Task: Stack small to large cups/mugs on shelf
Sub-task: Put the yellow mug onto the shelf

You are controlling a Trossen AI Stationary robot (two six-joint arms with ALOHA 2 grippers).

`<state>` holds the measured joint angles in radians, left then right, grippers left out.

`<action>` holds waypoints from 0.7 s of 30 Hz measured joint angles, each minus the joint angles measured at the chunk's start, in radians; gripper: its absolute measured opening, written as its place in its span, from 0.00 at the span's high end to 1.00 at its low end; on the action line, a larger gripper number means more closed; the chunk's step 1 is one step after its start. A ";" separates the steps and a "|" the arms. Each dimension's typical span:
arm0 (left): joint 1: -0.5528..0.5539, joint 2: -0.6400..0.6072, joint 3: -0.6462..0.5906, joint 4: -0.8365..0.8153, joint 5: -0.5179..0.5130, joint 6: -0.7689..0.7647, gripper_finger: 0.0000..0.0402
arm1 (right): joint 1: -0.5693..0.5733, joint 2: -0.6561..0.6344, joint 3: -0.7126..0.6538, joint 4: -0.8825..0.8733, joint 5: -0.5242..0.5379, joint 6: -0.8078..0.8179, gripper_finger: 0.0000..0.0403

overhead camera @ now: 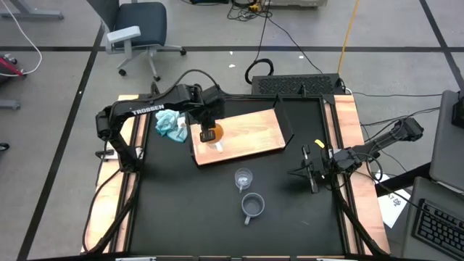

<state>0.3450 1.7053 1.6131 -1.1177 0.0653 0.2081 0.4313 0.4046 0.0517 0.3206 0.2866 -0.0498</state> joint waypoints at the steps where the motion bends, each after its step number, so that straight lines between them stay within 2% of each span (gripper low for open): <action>1: -0.004 0.003 0.000 0.004 -0.001 -0.002 0.96 | 0.000 0.000 0.000 0.000 0.000 0.000 1.00; 13: -0.023 0.004 -0.004 0.019 -0.016 -0.054 0.96 | 0.000 0.000 0.000 0.002 0.000 0.008 1.00; 21: -0.045 0.004 -0.082 0.072 -0.053 -0.082 0.96 | 0.000 0.000 0.000 0.003 0.000 0.011 1.00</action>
<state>0.2997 1.7088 1.5311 -1.0454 0.0124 0.1265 0.4315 0.4046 0.0517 0.3232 0.2867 -0.0391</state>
